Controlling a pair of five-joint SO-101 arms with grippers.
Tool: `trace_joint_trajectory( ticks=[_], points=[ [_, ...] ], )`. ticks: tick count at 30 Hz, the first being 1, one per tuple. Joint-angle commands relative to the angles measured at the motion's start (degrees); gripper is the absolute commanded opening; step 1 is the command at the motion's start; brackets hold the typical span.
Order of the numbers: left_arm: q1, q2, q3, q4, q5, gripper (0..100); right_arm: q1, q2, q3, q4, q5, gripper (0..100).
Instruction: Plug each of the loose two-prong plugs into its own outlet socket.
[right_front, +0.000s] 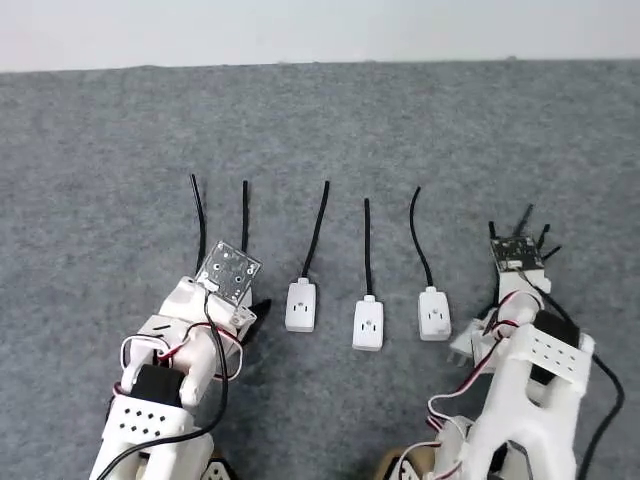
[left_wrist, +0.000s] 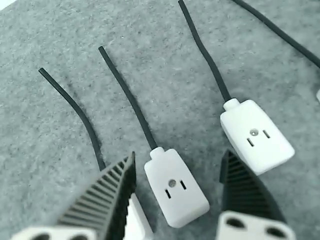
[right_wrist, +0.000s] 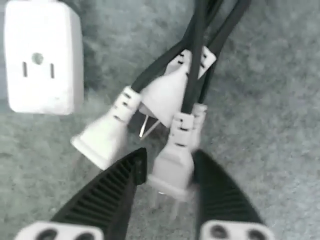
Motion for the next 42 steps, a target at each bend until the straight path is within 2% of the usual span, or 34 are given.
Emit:
trace_joint_trajectory(
  ticks=[1,7,13,19,23,27,35,42],
  points=[
    [-0.62,-1.23,-0.57,-1.76,0.0,27,-1.1,-0.04,-0.44,-1.54,0.62,2.4],
    [-0.53,-1.23,-0.57,-1.76,0.0,27,-1.1,-0.4,-1.23,-2.24,0.62,0.8],
    [-0.35,-1.23,-0.57,-1.76,0.0,27,-1.01,-0.4,-8.62,-1.1,0.62,0.8],
    [-0.18,-0.97,-0.48,-1.76,-1.58,27,-4.09,-0.4,-23.3,8.92,0.53,0.8],
    [1.14,-0.88,-0.04,-1.76,-1.85,27,-11.56,-0.4,-33.76,16.04,-0.26,0.9],
    [2.37,-1.23,0.48,-1.76,-1.93,27,-19.47,-0.4,-39.82,17.63,-8.35,0.9],
    [2.55,-1.23,0.57,-1.67,-1.93,27,-35.65,-0.92,-40.35,7.69,-21.89,0.9],
    [2.64,-1.23,0.31,-1.76,-1.93,27,-45.32,-8.57,-35.16,-5.41,-25.58,0.9]
  ],
)
